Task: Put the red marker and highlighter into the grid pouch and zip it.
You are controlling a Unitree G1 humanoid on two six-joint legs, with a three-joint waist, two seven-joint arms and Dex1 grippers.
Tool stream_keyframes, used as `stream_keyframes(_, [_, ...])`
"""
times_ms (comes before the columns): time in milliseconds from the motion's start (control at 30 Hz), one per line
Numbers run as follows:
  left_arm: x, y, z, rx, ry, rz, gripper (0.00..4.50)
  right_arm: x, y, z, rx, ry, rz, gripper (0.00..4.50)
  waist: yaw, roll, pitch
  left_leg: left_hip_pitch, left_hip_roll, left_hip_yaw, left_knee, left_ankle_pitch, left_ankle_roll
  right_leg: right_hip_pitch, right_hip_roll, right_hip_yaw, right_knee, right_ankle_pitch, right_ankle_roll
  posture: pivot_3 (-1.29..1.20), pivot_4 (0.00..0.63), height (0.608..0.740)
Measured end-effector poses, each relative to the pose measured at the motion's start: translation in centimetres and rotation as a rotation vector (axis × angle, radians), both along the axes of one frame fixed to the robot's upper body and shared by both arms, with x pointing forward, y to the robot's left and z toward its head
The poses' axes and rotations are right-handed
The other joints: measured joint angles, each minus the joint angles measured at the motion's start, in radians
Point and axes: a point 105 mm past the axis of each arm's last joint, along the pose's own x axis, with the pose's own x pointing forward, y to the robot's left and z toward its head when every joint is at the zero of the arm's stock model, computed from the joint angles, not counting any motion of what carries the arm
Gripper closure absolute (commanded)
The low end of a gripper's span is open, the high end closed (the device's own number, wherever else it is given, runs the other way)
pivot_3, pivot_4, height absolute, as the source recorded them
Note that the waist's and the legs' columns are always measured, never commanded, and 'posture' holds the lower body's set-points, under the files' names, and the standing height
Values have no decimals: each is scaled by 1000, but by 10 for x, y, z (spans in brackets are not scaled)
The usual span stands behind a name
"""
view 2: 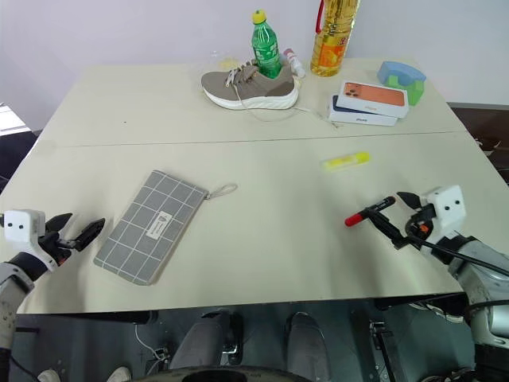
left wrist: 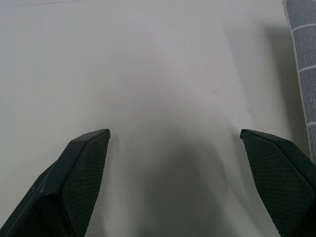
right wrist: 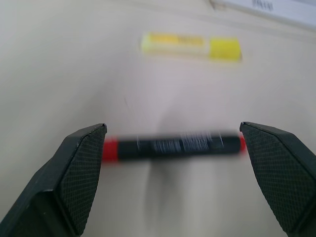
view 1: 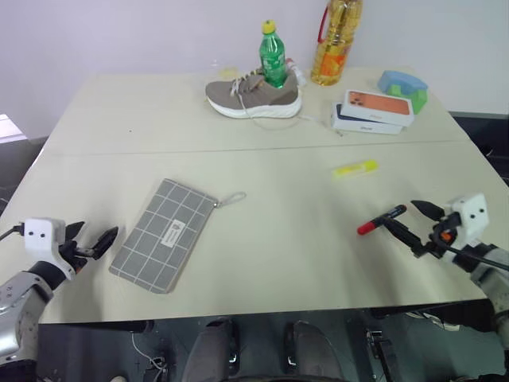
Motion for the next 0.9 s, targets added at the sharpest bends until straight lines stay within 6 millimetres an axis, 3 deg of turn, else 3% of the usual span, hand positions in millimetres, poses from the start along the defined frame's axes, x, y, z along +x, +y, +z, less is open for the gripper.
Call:
stream_keyframes(67, [2, -3, 3, -7, -29, 12, 43, 6, 19, 8, 17, -27, 57, 0, 0, 0, 0, 0, 0, 0, 0, 0, 0, 0, 0, 0, 0, 0, 0, 0, 150, 740])
stream_keyframes(133, [3, -4, 8, -10, -61, 21, 0, 12, 39, 15, 44, -45, 112, 528, 0, 0, 0, 0, 0, 0, 0, 0, 0, 0, 0, 0, 0, 0, 0, 0, 150, 740])
stream_keyframes(267, [9, -12, 24, -1, -125, -3, 0, 21, 103, 33, 131, -102, 280, 2423, -1, 0, 0, -1, 0, 0, 0, 0, 0, -1, 0, 0, 0, 0, 0, 0, 150, 740])
stream_keyframes(400, [13, -23, 28, 16, -144, -73, 0, 27, 168, 31, 165, -70, 414, 4444, -1, 0, 0, -1, -1, 0, 0, 0, 0, -3, 0, 0, 0, 0, 0, 0, 150, 740])
stream_keyframes(700, [-9, -40, 30, 171, -104, -303, 0, 37, 256, 5, 111, 11, 513, 4444, -20, 0, 0, -2, -1, 0, -2, 0, -1, -5, 0, 0, 0, 1, 0, 0, 150, 740])
stream_keyframes(900, [-30, -47, 23, 339, -29, -448, 0, 51, 313, 6, 75, 45, 571, 4444, -34, -1, 0, -1, -1, 0, -11, 4, -5, -11, 1, 0, 1, 3, 0, 0, 150, 740])
